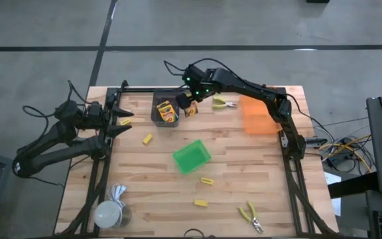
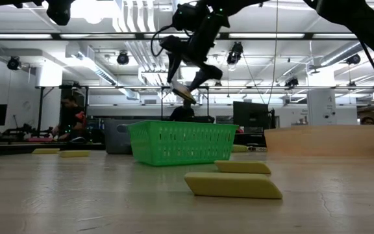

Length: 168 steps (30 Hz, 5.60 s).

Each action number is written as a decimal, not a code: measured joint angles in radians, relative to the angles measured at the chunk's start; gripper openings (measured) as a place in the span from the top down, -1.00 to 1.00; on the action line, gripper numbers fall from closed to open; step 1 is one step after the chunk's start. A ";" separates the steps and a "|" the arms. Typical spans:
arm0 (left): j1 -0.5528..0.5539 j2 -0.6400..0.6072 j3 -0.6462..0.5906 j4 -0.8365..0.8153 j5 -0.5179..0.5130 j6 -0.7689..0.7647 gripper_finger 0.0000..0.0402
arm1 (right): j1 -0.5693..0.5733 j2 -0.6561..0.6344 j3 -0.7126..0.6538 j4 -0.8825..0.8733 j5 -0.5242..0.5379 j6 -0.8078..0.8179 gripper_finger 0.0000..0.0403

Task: Pick & Place School Supplies
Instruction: Stack the yellow crayon box on the yellow crayon box in the black bin

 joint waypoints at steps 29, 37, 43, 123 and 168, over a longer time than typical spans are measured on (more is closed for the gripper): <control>0.000 0.000 0.000 0.000 0.000 0.000 -0.17 | 0.002 0.000 0.006 0.076 -0.038 -0.246 -0.64; 0.000 0.000 0.000 0.000 0.000 0.000 -0.17 | 0.004 -0.002 0.006 0.134 -0.058 -0.249 -0.63; 0.000 0.000 0.000 0.000 0.000 0.000 -0.17 | 0.007 -0.030 0.006 0.168 -0.060 -0.282 -0.64; -0.001 0.008 0.000 0.065 0.001 -0.028 -0.17 | 0.031 -0.373 -1.244 2.512 -0.345 0.012 -0.62; -0.001 0.713 0.000 0.880 -0.176 -1.346 0.00 | 0.031 -0.372 -1.244 2.514 -0.344 -0.117 -0.62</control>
